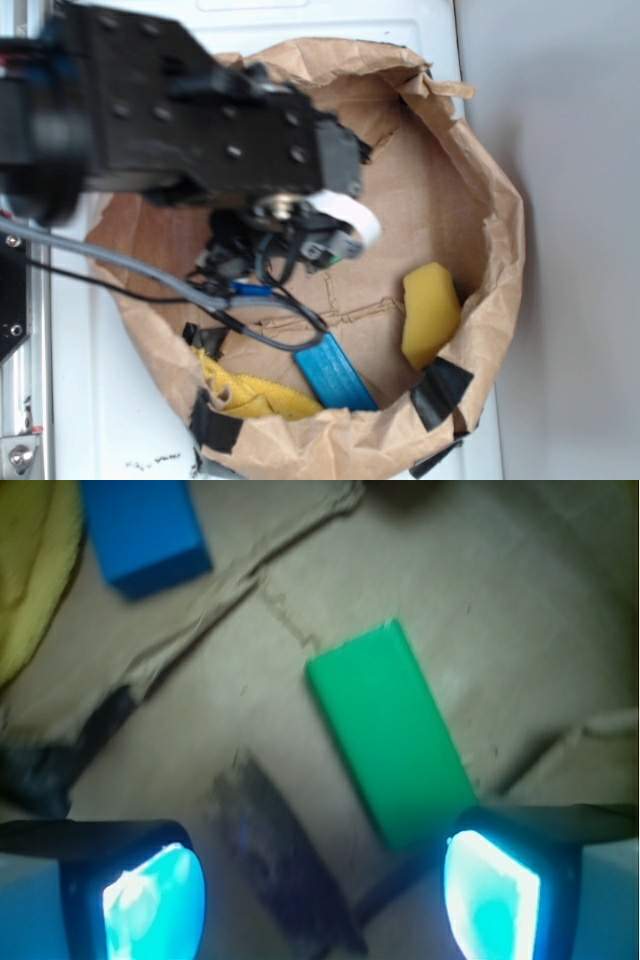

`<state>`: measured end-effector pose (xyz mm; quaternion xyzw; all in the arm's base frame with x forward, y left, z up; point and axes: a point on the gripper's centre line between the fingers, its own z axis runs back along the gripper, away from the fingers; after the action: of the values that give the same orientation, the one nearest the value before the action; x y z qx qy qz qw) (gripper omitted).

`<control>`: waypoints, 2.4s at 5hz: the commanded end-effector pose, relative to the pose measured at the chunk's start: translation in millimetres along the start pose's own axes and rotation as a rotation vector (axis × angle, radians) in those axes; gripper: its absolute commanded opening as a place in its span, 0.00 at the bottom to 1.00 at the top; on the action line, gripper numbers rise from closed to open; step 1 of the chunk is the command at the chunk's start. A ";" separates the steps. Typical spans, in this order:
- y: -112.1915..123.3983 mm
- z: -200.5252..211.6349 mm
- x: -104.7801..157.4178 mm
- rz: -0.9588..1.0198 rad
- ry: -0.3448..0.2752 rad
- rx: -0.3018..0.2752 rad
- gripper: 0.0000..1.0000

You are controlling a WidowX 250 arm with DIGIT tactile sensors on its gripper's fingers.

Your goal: Grab the green block.

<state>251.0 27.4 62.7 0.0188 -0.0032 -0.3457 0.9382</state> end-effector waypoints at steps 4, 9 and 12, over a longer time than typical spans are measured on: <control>30.1 -22.5 28.1 -0.003 -0.072 0.022 1.00; 30.3 -25.7 33.1 0.041 -0.148 -0.017 0.00; 1.8 93.5 4.6 0.188 -0.156 -0.055 0.00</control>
<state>247.3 25.6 138.5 -0.0487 -0.0373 -0.2515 0.9659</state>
